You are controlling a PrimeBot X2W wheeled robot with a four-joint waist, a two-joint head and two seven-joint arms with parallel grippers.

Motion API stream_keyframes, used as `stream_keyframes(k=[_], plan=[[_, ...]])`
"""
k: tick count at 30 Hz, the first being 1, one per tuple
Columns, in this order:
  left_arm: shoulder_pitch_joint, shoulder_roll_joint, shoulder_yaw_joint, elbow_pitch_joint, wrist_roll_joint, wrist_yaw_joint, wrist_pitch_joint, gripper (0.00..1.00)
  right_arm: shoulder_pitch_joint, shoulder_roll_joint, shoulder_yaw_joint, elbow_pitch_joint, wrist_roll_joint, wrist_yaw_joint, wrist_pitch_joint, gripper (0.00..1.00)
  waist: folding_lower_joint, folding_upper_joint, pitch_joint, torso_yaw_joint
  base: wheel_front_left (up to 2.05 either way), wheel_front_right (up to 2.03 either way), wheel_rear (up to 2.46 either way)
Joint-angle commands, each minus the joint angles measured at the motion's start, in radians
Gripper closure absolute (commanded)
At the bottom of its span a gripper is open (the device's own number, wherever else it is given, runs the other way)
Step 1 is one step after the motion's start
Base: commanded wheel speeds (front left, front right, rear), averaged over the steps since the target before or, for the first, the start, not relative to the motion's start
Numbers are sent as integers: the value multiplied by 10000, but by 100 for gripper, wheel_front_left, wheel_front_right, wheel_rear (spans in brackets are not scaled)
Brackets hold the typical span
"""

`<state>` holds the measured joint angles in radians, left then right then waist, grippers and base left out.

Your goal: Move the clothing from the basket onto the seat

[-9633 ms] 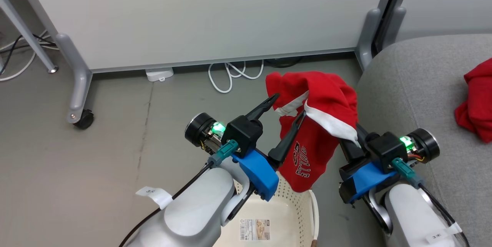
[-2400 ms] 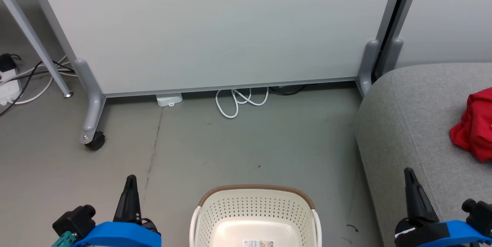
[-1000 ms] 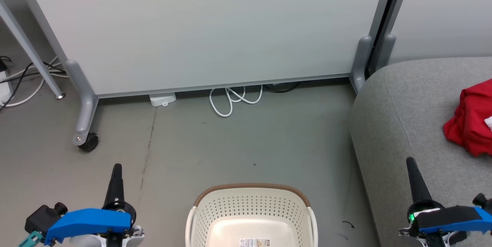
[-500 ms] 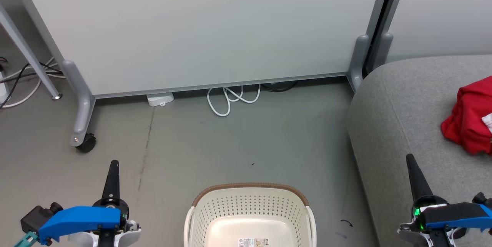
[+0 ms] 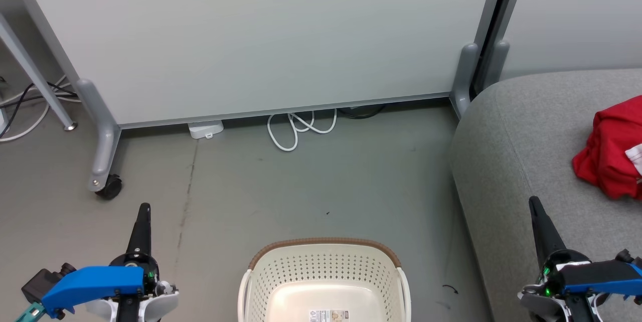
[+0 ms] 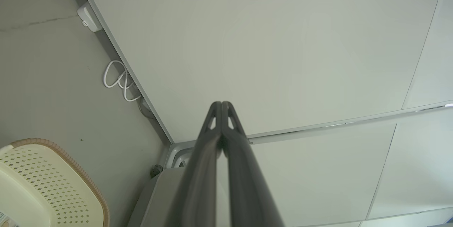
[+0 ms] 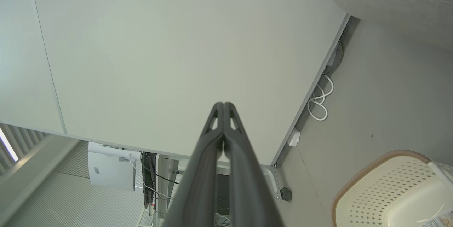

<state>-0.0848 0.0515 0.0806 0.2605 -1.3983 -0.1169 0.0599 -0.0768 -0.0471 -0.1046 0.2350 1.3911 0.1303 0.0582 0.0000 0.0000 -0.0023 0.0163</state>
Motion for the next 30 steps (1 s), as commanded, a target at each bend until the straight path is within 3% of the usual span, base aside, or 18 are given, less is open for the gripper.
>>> stream_keyframes(k=[1, 30], plan=[[-183, 1, 66, -93, -259, -81, 84, 100, -193, -48, -32, -14, 278, 6, 88, 100, 0, 0, 4, -11, 0, 0, 0], [-294, -18, 368, -172, -2153, -161, 582, 100, -390, -55, -106, 112, 2234, 7, 596, 100, 0, 0, 54, -163, 0, 0, 0]])
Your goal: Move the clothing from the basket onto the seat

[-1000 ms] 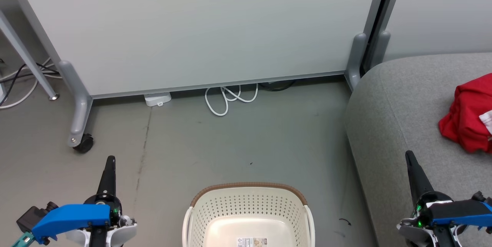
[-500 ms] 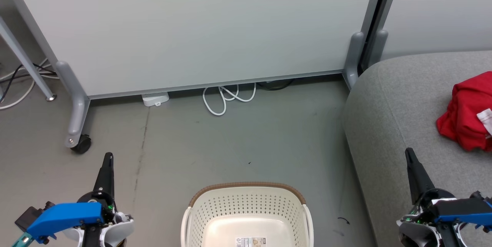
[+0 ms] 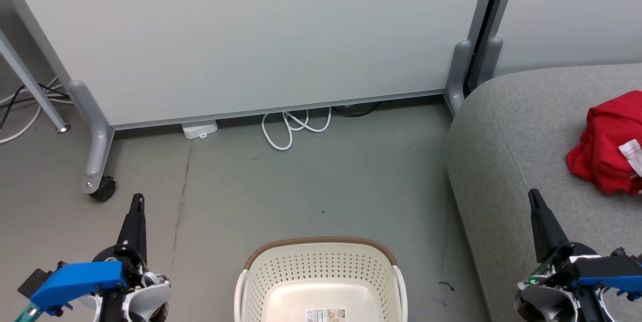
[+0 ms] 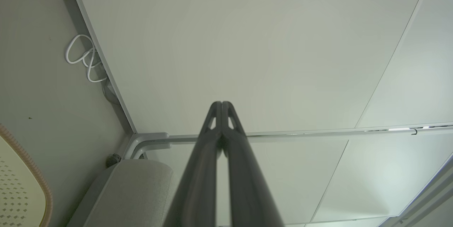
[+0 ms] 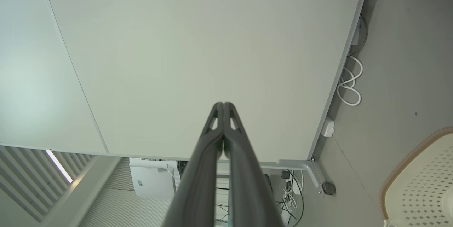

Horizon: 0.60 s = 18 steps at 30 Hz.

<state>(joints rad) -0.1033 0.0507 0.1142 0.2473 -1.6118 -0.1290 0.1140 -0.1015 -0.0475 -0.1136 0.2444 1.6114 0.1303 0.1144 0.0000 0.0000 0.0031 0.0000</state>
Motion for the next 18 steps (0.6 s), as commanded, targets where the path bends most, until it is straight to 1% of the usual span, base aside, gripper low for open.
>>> stream_keyframes(k=[1, 18], plan=[[-105, -10, 32, -39, -18, -40, 41, 100, -140, -51, -16, 16, 26, 7, 32, 100, 0, 0, 0, 0, 0, 0, 0], [-103, -10, 29, -39, -20, -39, 38, 100, -126, -49, -13, 14, 27, 7, 30, 100, 0, 0, 0, 0, 0, 0, 0]])
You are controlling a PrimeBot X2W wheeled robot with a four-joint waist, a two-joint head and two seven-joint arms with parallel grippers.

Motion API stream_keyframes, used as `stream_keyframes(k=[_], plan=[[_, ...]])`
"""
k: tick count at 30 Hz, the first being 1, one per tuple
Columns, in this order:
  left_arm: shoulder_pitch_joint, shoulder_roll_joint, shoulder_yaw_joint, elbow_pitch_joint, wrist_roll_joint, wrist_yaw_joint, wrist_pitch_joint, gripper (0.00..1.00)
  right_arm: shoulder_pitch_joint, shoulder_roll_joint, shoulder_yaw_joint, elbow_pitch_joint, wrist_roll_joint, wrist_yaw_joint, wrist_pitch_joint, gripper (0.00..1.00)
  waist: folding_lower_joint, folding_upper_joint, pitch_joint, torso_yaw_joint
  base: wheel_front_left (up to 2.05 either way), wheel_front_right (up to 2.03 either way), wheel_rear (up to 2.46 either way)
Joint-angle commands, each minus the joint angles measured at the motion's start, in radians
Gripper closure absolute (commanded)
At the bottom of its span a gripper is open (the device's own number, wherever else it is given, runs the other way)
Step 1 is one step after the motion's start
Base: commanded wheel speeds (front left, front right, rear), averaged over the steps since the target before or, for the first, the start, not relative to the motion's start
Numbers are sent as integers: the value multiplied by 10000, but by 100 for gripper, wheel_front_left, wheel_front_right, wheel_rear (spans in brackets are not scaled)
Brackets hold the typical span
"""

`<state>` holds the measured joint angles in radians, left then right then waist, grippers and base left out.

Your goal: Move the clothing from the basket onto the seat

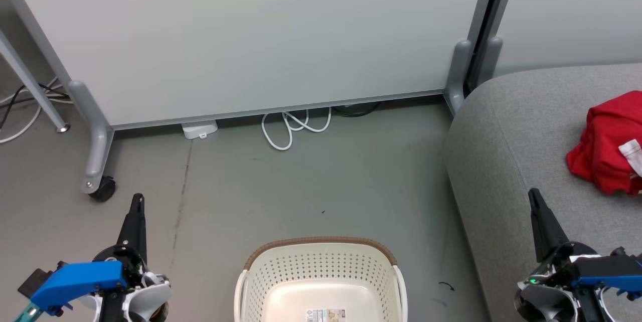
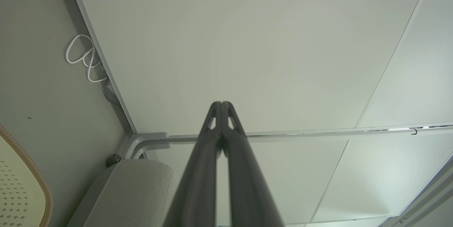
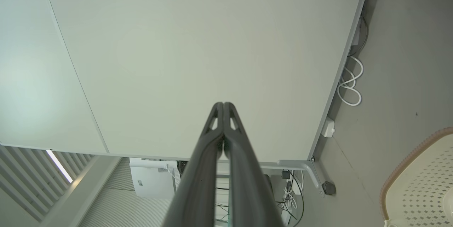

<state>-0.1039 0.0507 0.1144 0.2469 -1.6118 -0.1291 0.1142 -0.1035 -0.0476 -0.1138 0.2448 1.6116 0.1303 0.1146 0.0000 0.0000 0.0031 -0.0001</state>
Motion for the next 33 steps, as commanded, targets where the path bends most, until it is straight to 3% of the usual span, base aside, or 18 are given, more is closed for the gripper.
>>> stream_keyframes(k=[1, 33], plan=[[-98, -10, 26, -35, -20, -37, 36, 100, -106, -48, -11, 11, 25, 7, 28, 100, 0, 0, 0, 1, 0, 0, 0], [-97, -10, 24, -38, -22, -37, 34, 100, -106, -48, -11, 9, 26, 7, 26, 100, 0, 0, 0, 1, 0, 0, 0]])
